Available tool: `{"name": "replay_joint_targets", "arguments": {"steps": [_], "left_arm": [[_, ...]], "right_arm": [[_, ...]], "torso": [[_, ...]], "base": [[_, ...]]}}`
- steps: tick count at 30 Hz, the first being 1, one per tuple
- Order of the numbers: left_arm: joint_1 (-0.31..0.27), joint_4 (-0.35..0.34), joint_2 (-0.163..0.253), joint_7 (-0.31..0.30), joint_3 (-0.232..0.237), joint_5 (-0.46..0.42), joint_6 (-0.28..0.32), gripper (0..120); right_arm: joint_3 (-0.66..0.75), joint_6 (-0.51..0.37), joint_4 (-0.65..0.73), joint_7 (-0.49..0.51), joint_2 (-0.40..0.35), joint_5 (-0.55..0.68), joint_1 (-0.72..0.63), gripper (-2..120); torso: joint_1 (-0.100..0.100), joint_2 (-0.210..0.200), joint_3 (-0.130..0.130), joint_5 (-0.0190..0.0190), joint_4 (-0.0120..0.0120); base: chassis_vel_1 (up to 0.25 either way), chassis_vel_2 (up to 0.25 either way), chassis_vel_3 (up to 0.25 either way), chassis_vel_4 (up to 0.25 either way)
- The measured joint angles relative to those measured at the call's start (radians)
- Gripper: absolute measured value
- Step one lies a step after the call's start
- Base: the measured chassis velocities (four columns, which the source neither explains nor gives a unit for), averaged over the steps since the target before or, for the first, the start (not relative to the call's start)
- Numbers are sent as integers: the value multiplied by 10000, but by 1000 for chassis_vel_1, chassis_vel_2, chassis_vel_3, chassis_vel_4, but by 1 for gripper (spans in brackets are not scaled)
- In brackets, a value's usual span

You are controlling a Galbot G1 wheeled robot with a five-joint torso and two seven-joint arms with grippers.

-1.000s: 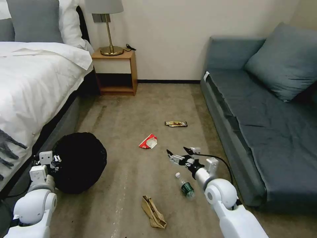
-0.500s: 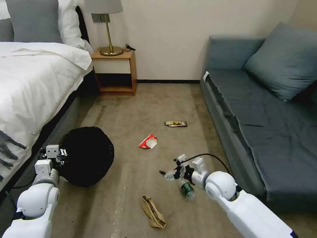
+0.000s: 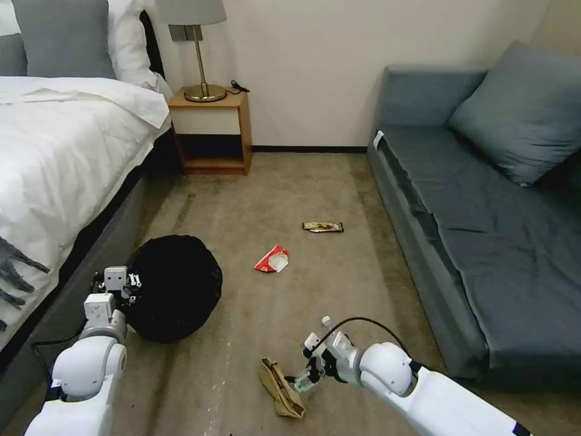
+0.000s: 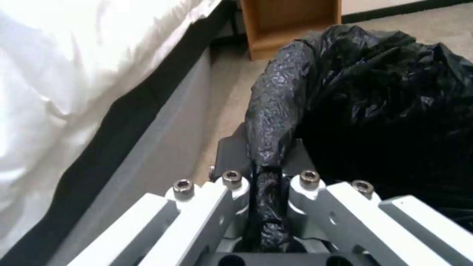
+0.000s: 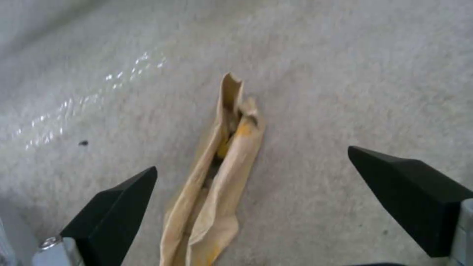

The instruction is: Pick up the trash bin, then pick up the garbage on the floor and place it into the trash bin.

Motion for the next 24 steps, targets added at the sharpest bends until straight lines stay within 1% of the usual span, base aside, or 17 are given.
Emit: {"name": "replay_joint_targets", "arguments": {"steps": [9, 11, 18, 24], "left_arm": [[192, -9, 150, 81, -110, 29, -107, 0], [180, -16, 197, 82, -66, 54, -110, 0], [124, -154, 232, 83, 105, 174, -105, 0], [297, -249, 186, 88, 94, 258, -116, 0]], "right_arm": [[-626, -127, -665, -81, 481, -618, 92, 100], [-777, -90, -969, -164, 599, -1007, 134, 100], [-822, -5, -1704, -288, 917, -1490, 244, 100], [-800, 122, -1996, -446, 1074, -1937, 74, 100]], "torso": [[0, 0, 0, -1, 2], [0, 0, 0, -1, 2], [0, 0, 0, -1, 1], [0, 0, 0, -2, 1]], "base": [[0, 0, 0, 0], [0, 0, 0, 0], [0, 0, 0, 0], [0, 0, 0, 0]]}}
